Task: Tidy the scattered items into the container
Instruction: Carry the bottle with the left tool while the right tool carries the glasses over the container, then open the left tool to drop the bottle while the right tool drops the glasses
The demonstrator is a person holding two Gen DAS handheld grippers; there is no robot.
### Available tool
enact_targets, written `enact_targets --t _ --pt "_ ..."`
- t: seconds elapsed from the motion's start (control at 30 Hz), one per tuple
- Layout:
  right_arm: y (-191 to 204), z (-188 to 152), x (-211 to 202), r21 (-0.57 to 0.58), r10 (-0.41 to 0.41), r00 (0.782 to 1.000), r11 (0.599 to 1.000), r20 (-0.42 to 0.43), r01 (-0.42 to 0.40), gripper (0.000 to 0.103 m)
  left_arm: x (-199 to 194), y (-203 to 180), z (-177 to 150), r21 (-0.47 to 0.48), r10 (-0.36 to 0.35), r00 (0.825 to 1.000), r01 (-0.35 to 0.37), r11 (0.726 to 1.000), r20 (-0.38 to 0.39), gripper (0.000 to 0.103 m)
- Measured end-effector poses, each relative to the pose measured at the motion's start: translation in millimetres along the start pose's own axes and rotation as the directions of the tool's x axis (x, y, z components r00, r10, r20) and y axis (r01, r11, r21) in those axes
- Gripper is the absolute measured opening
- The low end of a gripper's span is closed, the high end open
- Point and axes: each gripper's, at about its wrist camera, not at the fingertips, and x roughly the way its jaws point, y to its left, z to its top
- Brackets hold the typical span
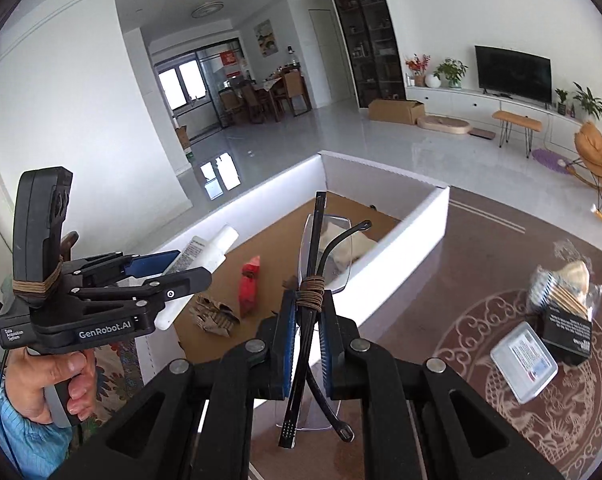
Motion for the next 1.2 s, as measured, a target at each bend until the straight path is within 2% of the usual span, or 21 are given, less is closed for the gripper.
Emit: enact_targets --t 0.13,0.2,0.27,0.43,0.5,0.53,0.57,0.6,0.63,0.67,0.97,1.2 --pt "28.8 42.8 70.9 -0.045 0.064 0.996 0.997 -0.06 -0.067 0.011 23.5 62.9 12.1 -0.093 0.071 0.997 -0.074 0.993 -0.042 0.051" --pt "35.6 52.7 110.9 -0.043 0.103 0.988 0.993 -0.113 -0.109 0.011 41.6 89.9 9.2 -0.14 0.079 0.994 -0.09 0.986 -0.081 0.051" --pt "40.9 58.5 149.3 -0.053 0.093 0.98 0.993 -0.173 -0.103 0.012 63.2 109.1 4.0 -0.165 0.088 0.987 -0.11 0.98 -0.134 0.051" --pt "43.1 59.2 227.6 -0.041 0.059 0.944 0.996 -0.326 -0.076 0.012 99.0 121.4 -3.5 -0.174 0.101 0.972 -0.139 0.975 -0.214 0.051" --pt "41.6 55.3 249.5 -0.038 0.031 0.924 0.998 -0.38 -0.049 0.014 108.3 121.9 -5.0 -0.179 0.103 0.963 -0.15 0.972 -0.249 0.051" --pt "39.3 53.0 256.7 -0.033 0.02 0.917 0.999 -0.398 -0.036 0.02 112.1 122.5 -5.8 -0.185 0.109 0.959 -0.16 0.97 -0.26 0.052" --pt "36.0 51.2 261.8 -0.021 0.019 0.912 0.999 -0.411 -0.03 0.026 115.1 122.1 -6.6 -0.19 0.117 0.957 -0.171 0.967 -0.267 0.052" --pt "33.2 50.6 265.1 -0.007 0.021 0.91 1.0 -0.414 -0.026 0.051 118.1 122.0 -7.3 -0.195 0.121 0.954 -0.179 0.964 -0.275 0.053" --pt "31.9 51.8 267.3 0.004 0.024 0.912 1.0 -0.409 -0.025 0.08 120.6 121.5 -8.2 -0.199 0.121 0.952 -0.181 0.963 -0.283 0.057" --pt "31.3 53.5 267.5 0.009 0.029 0.917 1.0 -0.398 -0.027 0.087 121.7 120.9 -9.0 -0.202 0.119 0.95 -0.182 0.962 -0.288 0.063" --pt "30.3 53.0 238.0 -0.02 0.014 0.934 1.0 -0.357 -0.023 0.088 112.0 108.3 -10.9 -0.238 0.109 0.964 -0.169 0.956 -0.243 0.064" --pt "19.0 44.2 189.3 -0.037 -0.004 0.96 0.999 -0.28 -0.006 0.088 87.4 64.2 -21.1 -0.207 0.149 0.976 -0.181 0.962 -0.161 0.064"
